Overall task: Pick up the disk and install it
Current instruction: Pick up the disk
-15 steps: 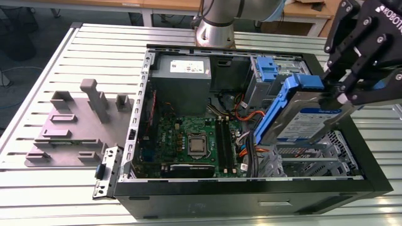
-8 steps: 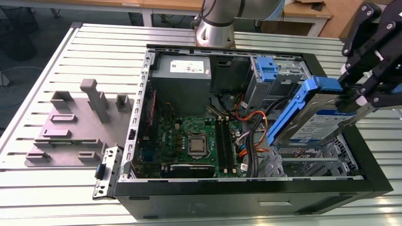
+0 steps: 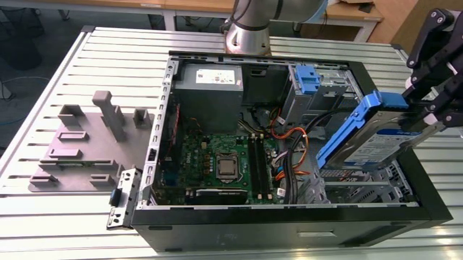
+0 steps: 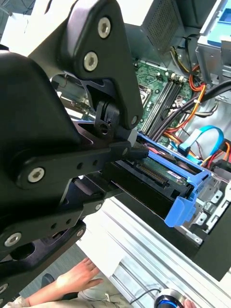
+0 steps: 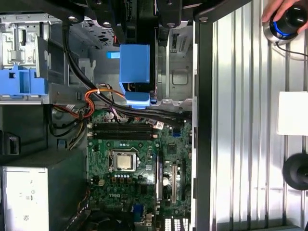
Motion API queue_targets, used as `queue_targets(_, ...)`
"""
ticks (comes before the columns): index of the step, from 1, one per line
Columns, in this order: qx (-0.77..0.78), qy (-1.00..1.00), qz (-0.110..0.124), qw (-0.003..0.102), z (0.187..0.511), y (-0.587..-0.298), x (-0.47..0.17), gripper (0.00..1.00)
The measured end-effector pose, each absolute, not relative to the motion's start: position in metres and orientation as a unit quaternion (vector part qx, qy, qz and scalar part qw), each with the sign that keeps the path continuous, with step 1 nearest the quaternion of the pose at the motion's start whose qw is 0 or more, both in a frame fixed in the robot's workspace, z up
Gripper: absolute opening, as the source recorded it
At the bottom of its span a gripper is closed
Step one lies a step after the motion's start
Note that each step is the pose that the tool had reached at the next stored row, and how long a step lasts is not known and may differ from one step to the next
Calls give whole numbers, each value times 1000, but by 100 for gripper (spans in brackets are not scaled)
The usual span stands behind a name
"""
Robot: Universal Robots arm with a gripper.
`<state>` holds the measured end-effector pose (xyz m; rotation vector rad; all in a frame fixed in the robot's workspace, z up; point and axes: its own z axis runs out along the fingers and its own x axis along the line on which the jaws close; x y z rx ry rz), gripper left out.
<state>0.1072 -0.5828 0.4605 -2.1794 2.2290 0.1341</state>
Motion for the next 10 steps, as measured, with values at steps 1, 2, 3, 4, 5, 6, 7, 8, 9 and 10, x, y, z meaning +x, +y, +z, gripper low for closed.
queue_targets(1, -699, 714, 43, 11, 460, -583, 109, 35)
queue_targets(2, -699, 714, 43, 11, 460, -584, 109, 35)
queue_targets(3, -699, 714, 43, 11, 460, -585, 110, 35)
queue_targets(4, -699, 714, 43, 11, 460, -586, 110, 35)
queue_targets(5, -699, 714, 43, 11, 460, -588, 110, 35)
queue_targets(6, -699, 714, 43, 11, 460, -590, 111, 35)
queue_targets(7, -699, 714, 43, 11, 460, -591, 111, 35)
queue_targets(8, -699, 714, 43, 11, 459, -592, 112, 35)
queue_targets(9, -699, 714, 43, 11, 459, -593, 113, 35)
queue_targets(10, -699, 714, 43, 11, 459, -593, 114, 35)
